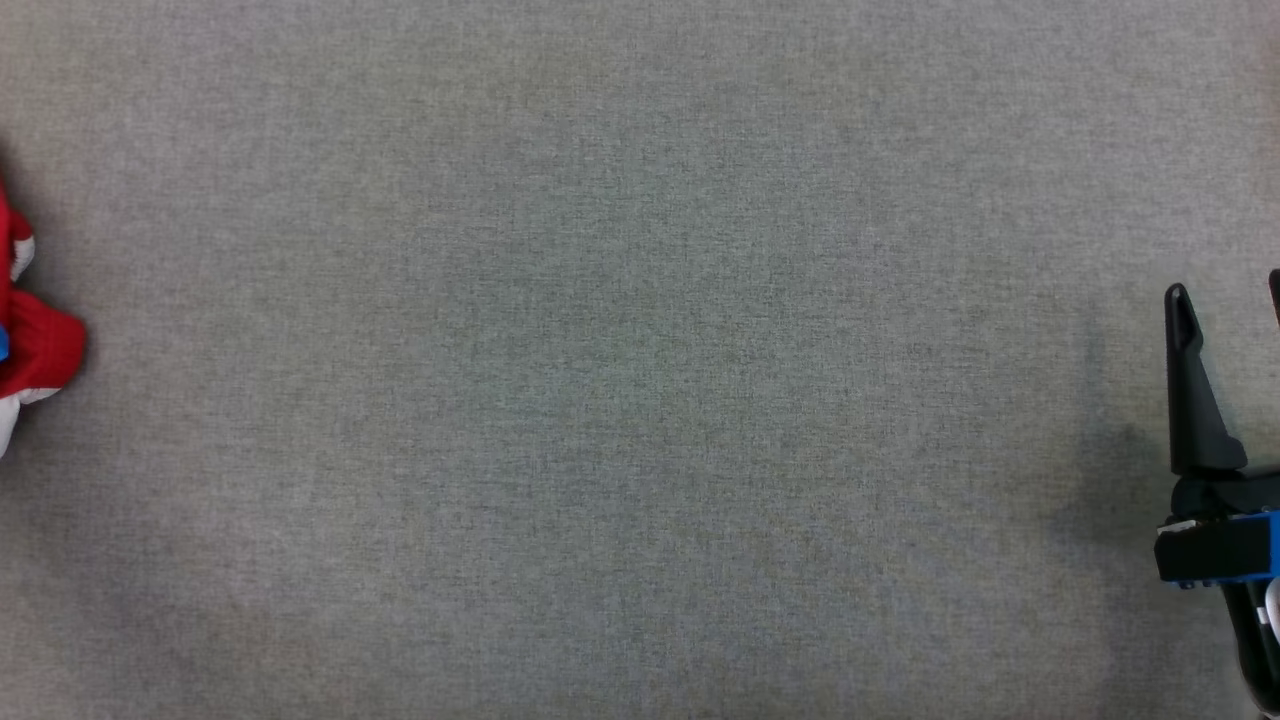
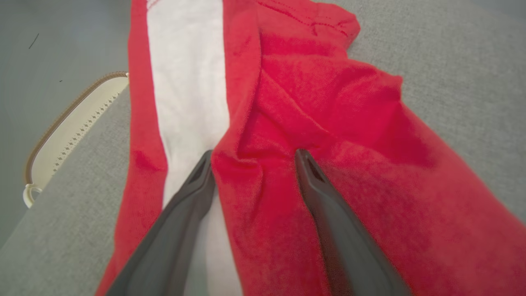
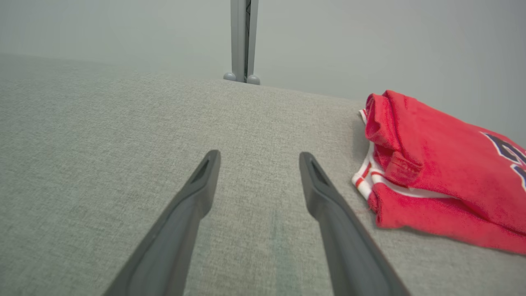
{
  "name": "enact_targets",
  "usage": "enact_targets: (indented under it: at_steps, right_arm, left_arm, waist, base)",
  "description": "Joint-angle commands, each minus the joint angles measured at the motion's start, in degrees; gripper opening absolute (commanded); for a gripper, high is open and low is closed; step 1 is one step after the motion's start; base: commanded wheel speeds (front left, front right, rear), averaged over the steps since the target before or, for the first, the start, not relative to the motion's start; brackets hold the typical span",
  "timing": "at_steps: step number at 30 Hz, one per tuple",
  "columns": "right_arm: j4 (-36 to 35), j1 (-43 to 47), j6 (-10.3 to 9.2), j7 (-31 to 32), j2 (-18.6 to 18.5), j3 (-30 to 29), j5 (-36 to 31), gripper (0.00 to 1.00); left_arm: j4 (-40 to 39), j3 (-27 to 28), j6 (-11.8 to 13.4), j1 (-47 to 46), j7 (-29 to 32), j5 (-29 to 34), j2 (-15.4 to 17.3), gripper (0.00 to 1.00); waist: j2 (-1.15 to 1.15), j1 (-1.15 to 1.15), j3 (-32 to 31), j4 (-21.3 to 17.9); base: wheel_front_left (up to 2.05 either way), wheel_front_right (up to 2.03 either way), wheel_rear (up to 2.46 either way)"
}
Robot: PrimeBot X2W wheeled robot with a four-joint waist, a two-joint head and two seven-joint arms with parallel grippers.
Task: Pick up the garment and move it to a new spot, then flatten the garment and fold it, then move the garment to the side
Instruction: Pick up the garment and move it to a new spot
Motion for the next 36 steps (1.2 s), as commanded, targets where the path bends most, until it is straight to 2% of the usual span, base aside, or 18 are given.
enact_targets:
  at_steps: [1,4,5,6,7,13,18,21,24,29,36]
  right_arm:
    - [-0.5,-1.0,0.01,0.2,-0.3,0.2,-0.1,1.0]
    - [-0.4,-1.1,0.01,0.3,-0.3,0.9,-0.2,1.0]
    - [-0.4,-1.4,0.01,0.3,-0.2,1.1,-0.2,1.0]
    - [-0.1,-1.6,0.01,0.4,0.0,1.4,-0.2,1.0]
    - [0.1,-1.8,0.01,0.4,0.1,1.6,-0.3,1.0]
    - [2.4,-1.9,0.01,-0.8,1.0,2.8,0.3,1.0]
    - [6.2,-2.2,0.01,-2.8,2.6,4.0,0.7,1.0]
    - [8.7,-2.6,0.01,-4.2,3.8,5.1,0.9,1.0]
    - [11.3,-2.9,0.01,-5.6,5.0,6.0,1.1,1.0]
    - [14.8,-3.0,0.01,-7.7,6.9,7.0,1.7,1.0]
    - [19.4,-3.6,0.01,-10.2,8.8,8.4,2.9,1.0]
  left_arm:
    - [1.8,-0.2,-0.4,-1.0,1.7,-0.9,-1.0,1.0]
    - [3.5,-0.1,-0.7,-1.3,2.6,-1.6,-1.3,1.0]
    - [4.2,-0.1,-1.0,-1.4,2.8,-1.6,-1.4,0.47]
    - [4.6,-0.5,-1.1,-1.3,2.3,-1.3,-1.5,0.04]
    - [5.0,-0.9,-1.3,-1.3,1.7,-1.0,-1.3,0.0]
    - [3.1,-1.1,-1.7,-3.4,-8.7,0.1,0.5,0.0]
    - [-0.5,-2.9,-2.7,-6.1,-18.9,2.1,0.3,0.0]
    - [-3.6,-4.7,-2.9,-8.3,-22.3,3.9,0.2,0.0]
    - [-8.3,-6.7,-3.4,-10.1,-23.7,5.7,-0.8,0.0]
    - [-18.8,-11.2,-2.5,-12.4,-24.2,9.7,-2.4,0.0]
    - [-30.8,-16.4,-2.9,-14.0,-19.9,11.6,-6.2,0.0]
  waist:
    - [0.0,0.0,0.0,0.3]
    - [0.0,0.0,-0.3,0.4]
    - [0.0,0.0,-0.4,0.4]
    - [0.0,0.0,-0.7,0.3]
    - [0.0,0.0,-0.9,0.3]
    - [0.0,0.0,-3.3,-0.8]
    - [0.0,0.0,-6.8,-2.2]
    - [0.0,0.0,-9.3,-3.9]
    - [0.0,0.0,-11.7,-5.9]
    - [0.0,0.0,-14.6,-10.0]
    - [0.0,0.0,-17.0,-16.7]
  base:
    - [0.0,0.0,0.0]
    - [0.0,0.0,0.0]
    - [0.0,0.0,0.0]
    - [0.0,0.0,0.0]
    - [0.0,0.0,0.0]
    - [0.0,0.0,0.0]
    - [0.0,0.0,0.0]
    - [0.0,0.0,0.0]
    - [0.0,0.0,0.0]
    - [0.0,0.0,0.0]
    - [0.0,0.0,0.0]
